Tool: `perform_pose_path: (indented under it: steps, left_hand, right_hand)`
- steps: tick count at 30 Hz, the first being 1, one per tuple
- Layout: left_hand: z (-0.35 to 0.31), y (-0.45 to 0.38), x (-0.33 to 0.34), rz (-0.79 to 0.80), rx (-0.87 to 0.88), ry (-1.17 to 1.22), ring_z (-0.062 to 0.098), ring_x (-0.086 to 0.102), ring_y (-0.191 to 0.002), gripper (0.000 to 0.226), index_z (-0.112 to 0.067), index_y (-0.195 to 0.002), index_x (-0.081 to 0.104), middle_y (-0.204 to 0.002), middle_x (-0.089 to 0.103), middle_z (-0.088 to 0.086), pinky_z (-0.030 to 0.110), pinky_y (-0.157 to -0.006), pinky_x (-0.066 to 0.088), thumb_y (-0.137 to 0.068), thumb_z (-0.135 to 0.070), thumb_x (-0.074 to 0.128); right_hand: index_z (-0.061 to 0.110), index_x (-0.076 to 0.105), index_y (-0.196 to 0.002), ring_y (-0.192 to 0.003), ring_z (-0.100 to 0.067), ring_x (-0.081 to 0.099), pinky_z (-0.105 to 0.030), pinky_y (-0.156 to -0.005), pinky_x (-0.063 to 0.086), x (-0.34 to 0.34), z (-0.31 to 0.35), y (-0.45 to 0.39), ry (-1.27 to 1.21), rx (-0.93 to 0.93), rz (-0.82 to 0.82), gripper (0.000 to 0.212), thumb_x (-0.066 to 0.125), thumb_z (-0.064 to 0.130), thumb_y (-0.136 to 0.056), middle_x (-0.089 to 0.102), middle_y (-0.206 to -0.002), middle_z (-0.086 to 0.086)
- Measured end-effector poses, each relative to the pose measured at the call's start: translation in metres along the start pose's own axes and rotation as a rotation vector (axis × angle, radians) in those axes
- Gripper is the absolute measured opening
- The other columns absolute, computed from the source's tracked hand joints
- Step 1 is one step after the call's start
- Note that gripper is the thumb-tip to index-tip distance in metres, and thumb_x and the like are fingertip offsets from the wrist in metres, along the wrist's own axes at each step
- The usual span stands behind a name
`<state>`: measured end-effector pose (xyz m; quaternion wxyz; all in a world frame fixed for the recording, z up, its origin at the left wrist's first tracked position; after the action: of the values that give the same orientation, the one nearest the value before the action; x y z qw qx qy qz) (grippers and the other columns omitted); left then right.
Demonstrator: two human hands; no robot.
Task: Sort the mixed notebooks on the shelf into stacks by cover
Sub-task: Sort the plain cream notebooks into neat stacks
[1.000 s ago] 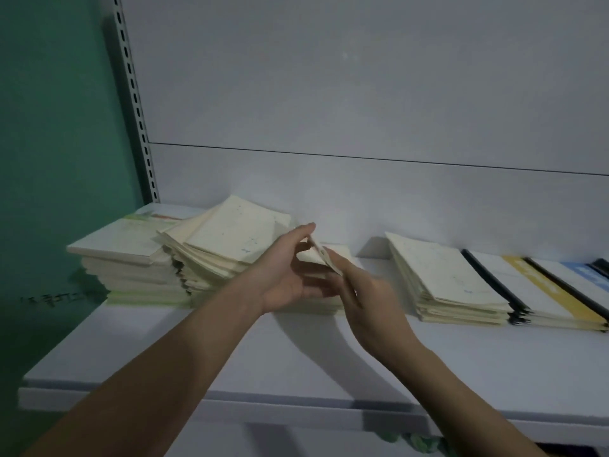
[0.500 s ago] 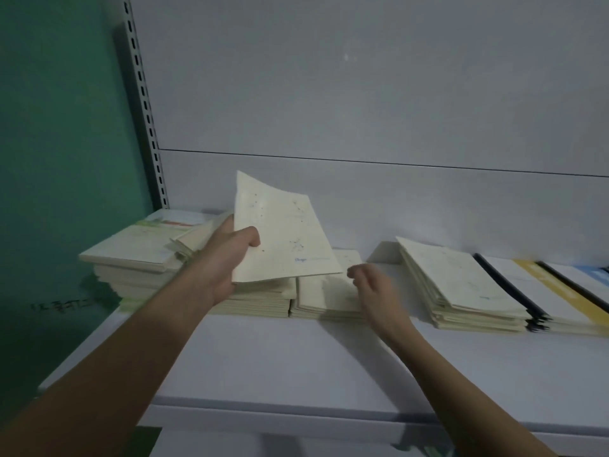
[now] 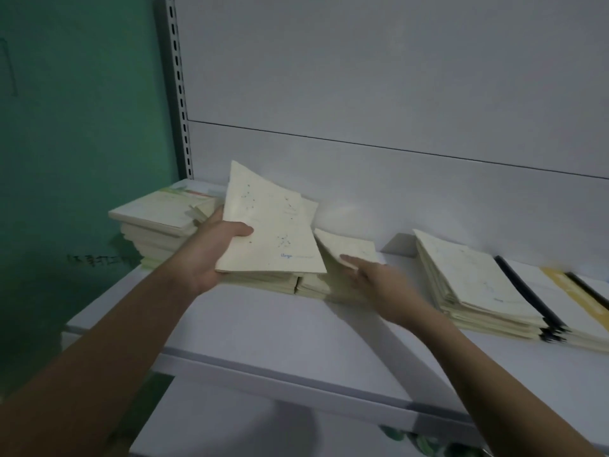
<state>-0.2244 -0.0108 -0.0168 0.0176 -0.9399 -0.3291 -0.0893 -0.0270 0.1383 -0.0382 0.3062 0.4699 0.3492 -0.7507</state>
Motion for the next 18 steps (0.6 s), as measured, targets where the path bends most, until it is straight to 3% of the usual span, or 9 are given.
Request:
perform_pose_path:
  steps: [3,6,9,11,13,15,18]
  left_hand:
    - [0.003,0.003,0.008,0.032,-0.006,0.006,0.03,0.065,-0.107,0.049,-0.034,-0.129,0.055,-0.12,0.068,0.003,0.046,-0.089,0.053,-0.094,-0.001,0.049]
    - [0.007,0.004,0.024,0.05,-0.015,-0.006,0.028,0.066,-0.106,0.046,-0.036,-0.126,0.056,-0.12,0.069,0.002,0.046,-0.091,0.053,-0.094,-0.004,0.05]
    - [0.007,0.005,0.043,0.05,-0.016,0.004,0.023,0.067,-0.104,0.031,-0.036,-0.124,0.056,-0.116,0.069,-0.001,0.043,-0.088,0.054,-0.1,-0.017,0.049]
    - [0.007,0.006,0.059,0.066,-0.016,-0.003,0.021,0.067,-0.106,0.03,-0.034,-0.129,0.054,-0.118,0.069,-0.002,0.044,-0.092,0.053,-0.1,-0.036,0.051]
    - [0.007,0.006,0.075,0.111,-0.033,0.021,0.023,0.069,-0.104,0.041,-0.035,-0.13,0.055,-0.117,0.071,-0.001,0.044,-0.09,0.055,-0.092,-0.051,0.056]
    - [0.007,0.006,0.082,0.133,-0.045,0.078,0.024,0.071,-0.095,0.038,-0.029,-0.124,0.058,-0.111,0.073,0.005,0.038,-0.074,0.058,-0.09,-0.045,0.063]
    - [0.008,0.004,0.074,0.108,-0.027,0.07,0.025,0.071,-0.092,0.033,-0.024,-0.124,0.057,-0.11,0.073,0.008,0.036,-0.067,0.057,-0.093,-0.019,0.062]
  right_hand:
    - [0.019,0.059,-0.097,-0.082,-0.025,0.059,-0.037,-0.069,0.044,-0.051,-0.017,0.0,-0.43,0.095,-0.265,0.03,0.036,0.038,-0.103,0.064,-0.087,-0.003]
    - [0.028,0.06,-0.097,-0.081,-0.025,0.06,-0.053,-0.075,0.053,-0.078,-0.016,0.007,-0.665,0.134,-0.459,0.03,0.035,0.044,-0.098,0.063,-0.084,0.003]
    - [0.029,0.062,-0.104,-0.08,-0.022,0.06,-0.05,-0.079,0.052,-0.094,0.01,0.013,-0.715,0.052,-0.547,0.026,0.038,0.038,-0.101,0.063,-0.082,0.006]
    - [0.034,0.058,-0.126,-0.086,-0.015,0.06,-0.035,-0.081,0.049,-0.091,0.04,0.018,-0.5,-0.061,-0.506,0.029,0.039,0.034,-0.103,0.068,-0.094,0.01]
    - [0.037,0.046,-0.14,-0.113,-0.014,0.057,-0.028,-0.092,0.045,-0.068,0.076,0.023,-0.244,-0.217,-0.394,0.038,0.04,0.036,-0.103,0.064,-0.126,0.003]
    - [0.035,0.034,-0.148,-0.141,-0.018,0.034,-0.031,-0.113,0.032,-0.037,0.098,0.025,-0.145,-0.344,-0.266,0.047,0.039,0.041,-0.102,0.039,-0.153,0.003]
    - [0.039,0.025,-0.151,-0.148,-0.008,0.014,-0.026,-0.119,0.016,-0.018,0.095,0.02,-0.23,-0.33,-0.084,0.055,0.032,0.051,-0.098,0.021,-0.159,0.013]
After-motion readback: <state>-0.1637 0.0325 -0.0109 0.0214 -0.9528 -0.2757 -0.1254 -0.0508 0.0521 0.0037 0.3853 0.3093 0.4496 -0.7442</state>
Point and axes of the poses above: each hand's wrist, its own y-axis away from the middle knuckle, its own x-axis out of the palm, z = x × y, the point moved 10 cm from there along -y, towards the middle knuckle
